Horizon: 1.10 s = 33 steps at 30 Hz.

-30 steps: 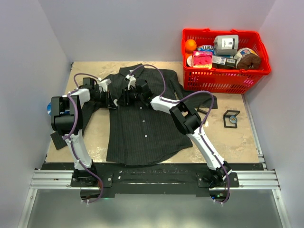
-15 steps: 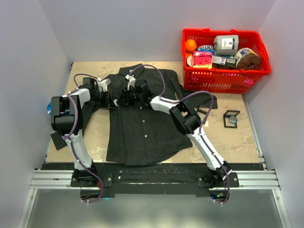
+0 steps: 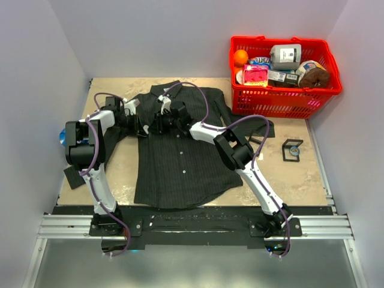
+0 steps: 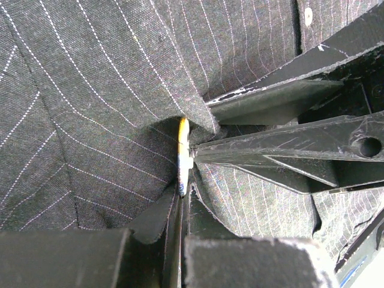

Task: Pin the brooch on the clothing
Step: Close the brooch on the flattened clothing.

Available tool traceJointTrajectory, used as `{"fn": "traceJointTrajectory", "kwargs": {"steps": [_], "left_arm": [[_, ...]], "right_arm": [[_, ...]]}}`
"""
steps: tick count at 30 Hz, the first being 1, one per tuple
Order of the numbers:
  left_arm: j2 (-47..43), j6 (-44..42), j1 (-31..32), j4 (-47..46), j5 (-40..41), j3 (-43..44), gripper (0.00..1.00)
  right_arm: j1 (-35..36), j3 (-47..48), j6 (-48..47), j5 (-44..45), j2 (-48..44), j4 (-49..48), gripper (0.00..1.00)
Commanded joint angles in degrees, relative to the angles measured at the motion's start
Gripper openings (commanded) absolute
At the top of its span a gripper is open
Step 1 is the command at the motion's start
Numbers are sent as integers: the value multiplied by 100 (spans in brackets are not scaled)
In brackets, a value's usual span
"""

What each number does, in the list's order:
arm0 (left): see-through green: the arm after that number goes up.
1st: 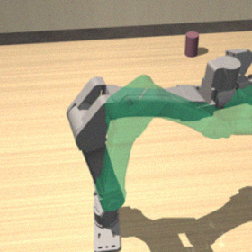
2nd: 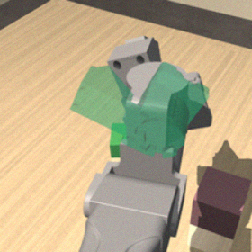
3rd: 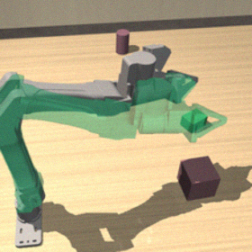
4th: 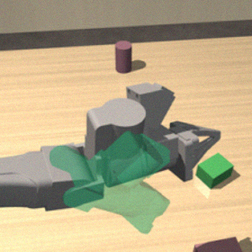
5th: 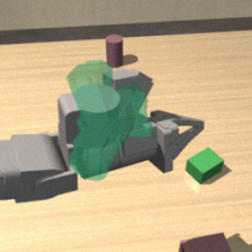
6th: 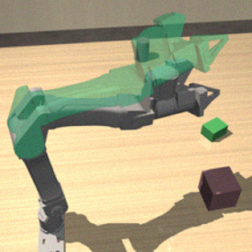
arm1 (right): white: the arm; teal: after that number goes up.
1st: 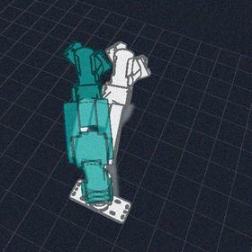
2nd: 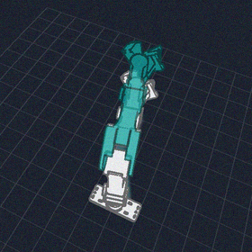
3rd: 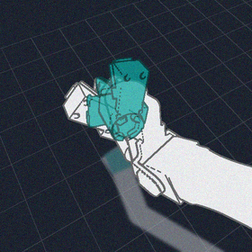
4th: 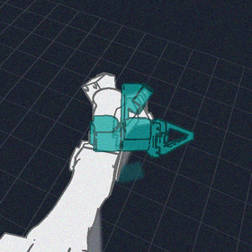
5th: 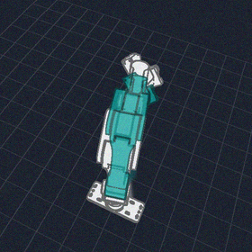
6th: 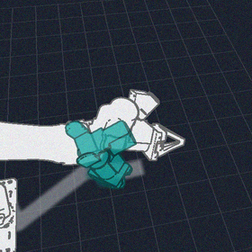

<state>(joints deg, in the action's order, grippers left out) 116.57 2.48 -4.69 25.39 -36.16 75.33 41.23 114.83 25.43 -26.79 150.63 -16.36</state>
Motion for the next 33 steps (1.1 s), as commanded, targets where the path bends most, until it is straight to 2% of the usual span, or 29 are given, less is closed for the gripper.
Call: {"fn": "traceJointTrajectory", "kwargs": {"steps": [1,24,33], "left_arm": [[269,-46,38,159,523,96,0],[419,-222,293,520,742,272,0],[278,-582,319,582,330,193,0]], "right_arm": [[104,-57,-144,-143,81,28,28],[245,137,-565,-336,37,80,23],[245,-30,-812,-257,-375,265,21]]}}
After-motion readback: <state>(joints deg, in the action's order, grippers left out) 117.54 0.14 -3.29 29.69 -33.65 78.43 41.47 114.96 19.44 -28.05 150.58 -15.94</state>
